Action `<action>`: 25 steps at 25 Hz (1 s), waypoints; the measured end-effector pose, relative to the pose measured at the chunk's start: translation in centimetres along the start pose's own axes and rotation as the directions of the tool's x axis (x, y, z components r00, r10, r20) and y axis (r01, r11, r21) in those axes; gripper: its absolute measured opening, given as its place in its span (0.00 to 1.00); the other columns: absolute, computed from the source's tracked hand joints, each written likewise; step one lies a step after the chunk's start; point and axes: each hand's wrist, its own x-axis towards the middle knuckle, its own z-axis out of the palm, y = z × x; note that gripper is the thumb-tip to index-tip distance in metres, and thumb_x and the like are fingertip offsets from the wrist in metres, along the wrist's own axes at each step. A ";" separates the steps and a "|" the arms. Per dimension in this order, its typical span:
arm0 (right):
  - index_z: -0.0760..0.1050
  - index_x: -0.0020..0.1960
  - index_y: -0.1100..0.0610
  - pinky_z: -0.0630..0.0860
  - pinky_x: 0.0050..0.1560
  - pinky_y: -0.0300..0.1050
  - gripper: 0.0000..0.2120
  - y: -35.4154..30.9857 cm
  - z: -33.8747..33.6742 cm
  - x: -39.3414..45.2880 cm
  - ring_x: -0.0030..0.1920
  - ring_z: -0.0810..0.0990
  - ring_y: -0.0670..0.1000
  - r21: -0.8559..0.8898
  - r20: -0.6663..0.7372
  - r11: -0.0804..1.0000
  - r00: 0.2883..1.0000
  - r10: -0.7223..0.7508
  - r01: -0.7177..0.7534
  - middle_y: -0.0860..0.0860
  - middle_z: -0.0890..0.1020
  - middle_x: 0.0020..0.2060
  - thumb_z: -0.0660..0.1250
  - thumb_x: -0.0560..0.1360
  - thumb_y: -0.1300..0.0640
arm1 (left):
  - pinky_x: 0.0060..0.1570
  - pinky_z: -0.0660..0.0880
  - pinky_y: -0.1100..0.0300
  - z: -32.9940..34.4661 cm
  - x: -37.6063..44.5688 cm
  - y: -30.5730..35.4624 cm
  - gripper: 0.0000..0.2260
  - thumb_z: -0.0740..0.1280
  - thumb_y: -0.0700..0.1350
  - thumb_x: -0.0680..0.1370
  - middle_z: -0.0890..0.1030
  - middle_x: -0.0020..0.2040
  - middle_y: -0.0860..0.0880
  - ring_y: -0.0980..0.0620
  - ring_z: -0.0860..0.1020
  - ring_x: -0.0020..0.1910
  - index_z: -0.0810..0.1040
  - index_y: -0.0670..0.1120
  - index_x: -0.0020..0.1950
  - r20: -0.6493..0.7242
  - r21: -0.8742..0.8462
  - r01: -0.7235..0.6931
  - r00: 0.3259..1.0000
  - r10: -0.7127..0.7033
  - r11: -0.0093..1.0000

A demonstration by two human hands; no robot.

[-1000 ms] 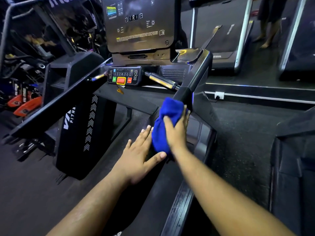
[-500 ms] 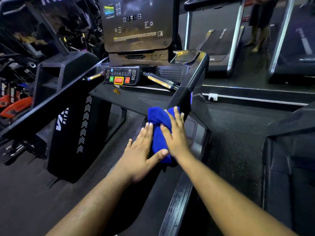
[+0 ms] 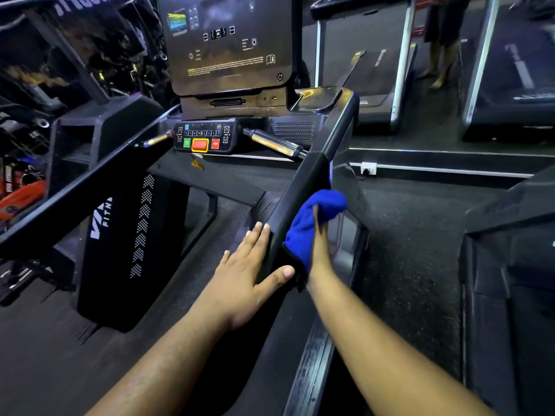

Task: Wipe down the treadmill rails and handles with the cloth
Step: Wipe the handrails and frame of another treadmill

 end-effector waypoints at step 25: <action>0.74 0.69 0.54 0.48 0.77 0.62 0.29 -5.0 1.6 -11.4 0.78 0.55 0.49 -0.567 0.362 0.634 0.850 -0.383 0.526 0.46 0.72 0.71 0.56 0.71 0.45 | 0.78 0.41 0.47 1.1 -12.2 -4.2 0.49 0.45 0.77 0.67 0.38 0.80 0.59 0.61 0.42 0.79 0.35 0.52 0.80 -0.141 -0.296 0.056 0.985 -0.101 0.953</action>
